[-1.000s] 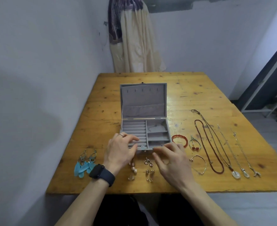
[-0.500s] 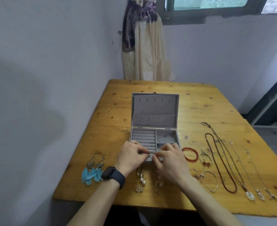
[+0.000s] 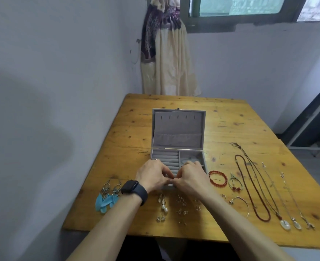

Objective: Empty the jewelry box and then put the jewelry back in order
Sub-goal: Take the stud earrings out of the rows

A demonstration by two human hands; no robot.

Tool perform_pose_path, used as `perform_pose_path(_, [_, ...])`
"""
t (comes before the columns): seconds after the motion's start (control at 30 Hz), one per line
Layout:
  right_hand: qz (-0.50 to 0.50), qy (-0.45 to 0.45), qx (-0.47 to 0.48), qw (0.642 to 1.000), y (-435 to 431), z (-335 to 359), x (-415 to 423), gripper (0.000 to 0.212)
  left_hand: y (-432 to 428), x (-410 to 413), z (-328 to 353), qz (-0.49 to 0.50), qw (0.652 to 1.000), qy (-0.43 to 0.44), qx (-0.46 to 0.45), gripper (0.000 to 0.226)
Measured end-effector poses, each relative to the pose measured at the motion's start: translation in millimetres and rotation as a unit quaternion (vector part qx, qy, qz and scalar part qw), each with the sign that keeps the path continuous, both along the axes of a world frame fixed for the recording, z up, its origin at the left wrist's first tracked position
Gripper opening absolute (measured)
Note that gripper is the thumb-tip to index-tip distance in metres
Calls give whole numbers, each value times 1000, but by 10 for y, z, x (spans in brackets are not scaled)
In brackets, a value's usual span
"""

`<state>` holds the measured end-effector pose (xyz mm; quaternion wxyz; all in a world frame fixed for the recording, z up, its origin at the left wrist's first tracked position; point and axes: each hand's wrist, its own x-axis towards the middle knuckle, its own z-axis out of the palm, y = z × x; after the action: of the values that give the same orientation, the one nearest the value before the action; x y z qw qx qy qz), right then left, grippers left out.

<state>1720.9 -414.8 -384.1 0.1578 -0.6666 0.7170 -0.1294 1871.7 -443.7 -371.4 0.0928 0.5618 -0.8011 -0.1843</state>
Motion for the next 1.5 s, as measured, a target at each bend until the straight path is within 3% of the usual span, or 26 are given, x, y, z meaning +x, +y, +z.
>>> perform_pose_path(0.17, [-19,-92,-70,993,280,18,-289,17,35,-19,-12,-44,997,-28,-51,19])
perform_pose_path(0.47, [-86,-165,-130,974,1260,-395,-730,12,106,-193,-90,-111,965,-133,-194,15])
perform_pose_path(0.73, [-35,-119,-164,979,1442,-742,-660,10,-15,-358,130,-115,961,-248,-49,18])
perform_pose_path(0.9, [11,-100,-164,981,1342,-742,-667,15,-53,-407,170,-138,953,-268,30,21])
perform_pose_path(1.07, [46,-104,-163,980,1328,-754,-725,19,-3,-245,149,-104,977,-177,50,15])
perform_pose_path(1.13, [58,-104,-162,980,1349,-769,-753,16,147,-164,135,-67,995,-79,-6,7])
perform_pose_path(1.27, [50,-125,-163,977,1389,-775,-793,19,675,-144,50,-65,991,49,-111,1])
perform_pose_path(1.5, [22,-120,-176,977,1408,-759,-722,23,1226,-364,-360,-93,985,49,-134,6])
